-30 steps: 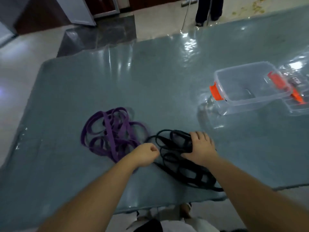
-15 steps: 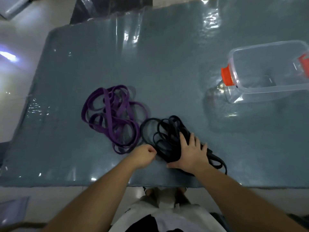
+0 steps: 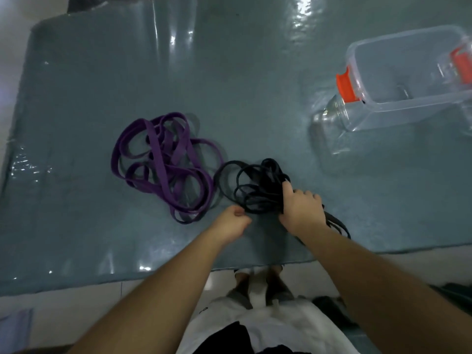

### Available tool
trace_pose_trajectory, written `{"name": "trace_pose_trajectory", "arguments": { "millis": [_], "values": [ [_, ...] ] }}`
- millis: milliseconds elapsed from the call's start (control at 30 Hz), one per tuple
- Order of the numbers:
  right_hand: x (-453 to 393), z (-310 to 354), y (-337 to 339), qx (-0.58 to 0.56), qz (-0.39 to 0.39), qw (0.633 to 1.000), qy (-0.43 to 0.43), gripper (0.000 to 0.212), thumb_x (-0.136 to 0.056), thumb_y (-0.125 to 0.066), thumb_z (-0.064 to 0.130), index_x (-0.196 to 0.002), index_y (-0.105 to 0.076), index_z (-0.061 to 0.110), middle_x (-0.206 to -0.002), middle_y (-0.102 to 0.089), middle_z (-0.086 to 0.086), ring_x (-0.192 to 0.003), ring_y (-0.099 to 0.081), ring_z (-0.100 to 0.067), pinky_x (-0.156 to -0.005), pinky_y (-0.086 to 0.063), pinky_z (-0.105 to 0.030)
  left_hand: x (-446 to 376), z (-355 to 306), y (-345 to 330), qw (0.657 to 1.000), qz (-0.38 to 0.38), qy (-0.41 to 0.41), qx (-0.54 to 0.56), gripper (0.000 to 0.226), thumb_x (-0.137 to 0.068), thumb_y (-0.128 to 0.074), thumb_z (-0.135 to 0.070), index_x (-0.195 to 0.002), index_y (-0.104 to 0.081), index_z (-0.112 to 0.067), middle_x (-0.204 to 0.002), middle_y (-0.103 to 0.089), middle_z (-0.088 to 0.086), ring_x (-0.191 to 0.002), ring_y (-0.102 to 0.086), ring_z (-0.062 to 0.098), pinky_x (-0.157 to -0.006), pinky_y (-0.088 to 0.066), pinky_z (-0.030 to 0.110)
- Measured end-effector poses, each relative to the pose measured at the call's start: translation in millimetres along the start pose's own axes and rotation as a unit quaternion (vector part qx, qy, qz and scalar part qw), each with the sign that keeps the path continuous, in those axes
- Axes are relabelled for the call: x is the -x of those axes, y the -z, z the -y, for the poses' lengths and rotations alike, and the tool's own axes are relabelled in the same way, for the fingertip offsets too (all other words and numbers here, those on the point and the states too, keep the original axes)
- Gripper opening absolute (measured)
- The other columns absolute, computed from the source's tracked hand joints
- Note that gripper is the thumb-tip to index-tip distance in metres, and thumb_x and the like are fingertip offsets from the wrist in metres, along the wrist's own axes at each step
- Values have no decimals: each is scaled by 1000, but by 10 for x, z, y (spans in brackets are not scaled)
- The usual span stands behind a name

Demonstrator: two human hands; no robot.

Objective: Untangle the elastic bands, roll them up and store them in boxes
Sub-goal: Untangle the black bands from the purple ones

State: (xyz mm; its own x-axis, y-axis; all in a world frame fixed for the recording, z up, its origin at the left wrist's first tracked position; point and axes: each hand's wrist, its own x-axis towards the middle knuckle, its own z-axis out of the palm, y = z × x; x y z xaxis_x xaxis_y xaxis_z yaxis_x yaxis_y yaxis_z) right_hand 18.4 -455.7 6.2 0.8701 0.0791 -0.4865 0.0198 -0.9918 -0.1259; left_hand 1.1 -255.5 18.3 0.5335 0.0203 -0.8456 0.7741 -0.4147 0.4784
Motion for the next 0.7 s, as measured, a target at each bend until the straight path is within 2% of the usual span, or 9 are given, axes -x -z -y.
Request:
{"name": "trace_pose_trajectory", "arguments": {
  "millis": [67,133,200,267,367,467,567,700],
  "values": [
    [-5,23,8,-17,-4,1000,-10,56,-87,-64,27,-134,-35,16,-93,-66,-6,-90,-64,-34,-84,-46,-43,20,-11,29,1000,14,-5,8,46,-101,-62,-17,-145,-49,-13,-126,-62,5,-113,-66,23,-99,-56,41],
    [16,50,37,-47,-1,998,-33,49,-85,-65,25,-124,-37,18,-82,-62,-2,-80,-62,-31,-81,-50,-42,37,-16,81,1000,21,-18,-1,41,-102,-60,-18,-142,-52,-14,-126,-63,5,-109,-67,21,-90,-57,39],
    [79,85,88,-88,4,995,-51,47,-82,-67,27,-117,-36,19,-78,-59,-2,-76,-62,-30,-79,-55,-45,47,-17,149,999,21,-30,-24,39,-101,-60,-21,-139,-56,-15,-124,-66,4,-103,-70,19,-73,-56,30],
    [165,107,144,-123,3,990,-68,45,-83,-68,29,-114,-38,19,-81,-60,-3,-77,-63,-30,-76,-57,-46,70,-49,219,998,22,-43,-50,35,-100,-60,-21,-135,-59,-17,-121,-68,4,-103,-72,21,-66,-52,24],
    [315,113,237,-183,-9,979,-92,42,-85,-66,27,-116,-39,20,-84,-61,-3,-75,-63,-27,-64,-54,-39,139,-155,279,994,29,-69,-78,30,-98,-61,-20,-128,-62,-16,-118,-70,6,-103,-74,22,-70,-54,27],
    [472,57,341,-229,-14,968,-103,43,-86,-68,23,-118,-41,19,-84,-61,-4,-71,-62,-23,-51,-43,-32,172,-276,256,989,41,-96,-104,29,-98,-59,-19,-126,-63,-16,-115,-71,4,-97,-73,19,-70,-54,27],
    [701,-66,432,-247,-32,960,-127,45,-86,-70,25,-121,-43,19,-85,-60,-1,-72,-61,-22,-50,-41,-29,216,-414,150,981,59,-132,-131,28,-97,-59,-18,-125,-63,-17,-114,-71,4,-97,-73,19,-77,-55,32],
    [990,-319,523,-247,-73,952,-167,47,-86,-68,29,-126,-44,23,-83,-61,2,-72,-62,-22,-55,-46,-33,330,-614,-81,963,83,-171,-191,24,-98,-58,-18,-120,-67,-17,-107,-73,2,-87,-70,15,-84,-58,34]
  ]
}}
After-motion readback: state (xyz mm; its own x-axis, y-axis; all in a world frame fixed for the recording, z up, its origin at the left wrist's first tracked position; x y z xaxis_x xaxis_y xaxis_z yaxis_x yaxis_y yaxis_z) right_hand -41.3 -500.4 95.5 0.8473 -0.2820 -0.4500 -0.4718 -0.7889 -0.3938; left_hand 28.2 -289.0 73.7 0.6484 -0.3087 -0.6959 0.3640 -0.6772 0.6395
